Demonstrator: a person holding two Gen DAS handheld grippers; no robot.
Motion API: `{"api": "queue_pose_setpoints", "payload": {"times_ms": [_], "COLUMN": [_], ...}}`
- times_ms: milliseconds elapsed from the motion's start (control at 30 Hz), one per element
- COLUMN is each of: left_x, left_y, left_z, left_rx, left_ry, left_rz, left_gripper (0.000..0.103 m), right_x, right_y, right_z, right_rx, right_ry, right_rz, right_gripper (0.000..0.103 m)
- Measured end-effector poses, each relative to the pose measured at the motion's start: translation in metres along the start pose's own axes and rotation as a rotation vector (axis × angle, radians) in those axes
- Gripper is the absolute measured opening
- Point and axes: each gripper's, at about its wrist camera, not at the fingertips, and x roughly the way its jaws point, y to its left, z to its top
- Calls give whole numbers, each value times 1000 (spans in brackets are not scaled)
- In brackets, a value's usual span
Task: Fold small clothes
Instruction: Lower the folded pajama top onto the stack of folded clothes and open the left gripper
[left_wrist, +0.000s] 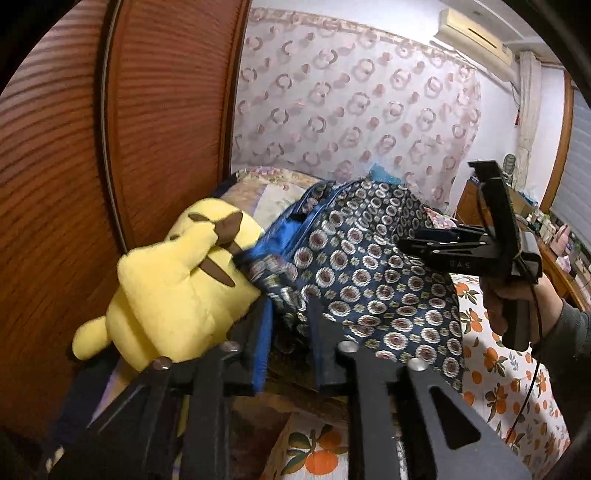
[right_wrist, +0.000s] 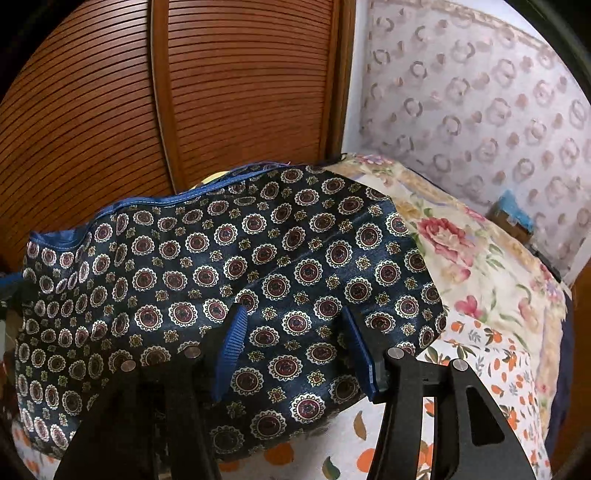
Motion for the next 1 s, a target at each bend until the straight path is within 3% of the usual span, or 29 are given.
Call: {"api": "queue_pose_setpoints", "payload": {"times_ms": [133, 167, 200, 233, 300, 467, 733, 933, 1000], "left_x": [-18, -21, -25, -29, -34, -45, -62, -72, -77], "left_y": [-6, -8, -11, -11, -15, -26, -48, -78, -90], "left_z": [2, 2, 1, 1, 0, -3, -13, -27, -32], "left_rx": [33, 42, 49, 51, 62, 94, 133, 170, 190], "left_ry": [-38, -42, -46, -55, -63, -63, -72, -73, -75], "left_rz": [-9, -13, -20, -27, -43, -41, -71, -106, -121], "left_gripper": [49, 59, 75, 81, 84, 103, 103, 103, 103], "right_x": [-7, -15, -22, -22, -37, -62, -116, -164, -184], "right_y": [6, 8, 9, 16, 24, 46, 66, 77, 78], "right_z": [6, 3, 1, -3, -10, -31, -76, -117, -133], "right_rx": [33, 30, 28, 28, 31, 30, 60, 100, 121], "right_ry": [-15, -25, -34, -42, -63, -97, -139, -167, -172], "right_rz": [7, 4, 3, 4, 13, 20, 4, -32, -50], "right_gripper": [55, 55, 55, 55, 55, 55, 57, 66, 74]}}
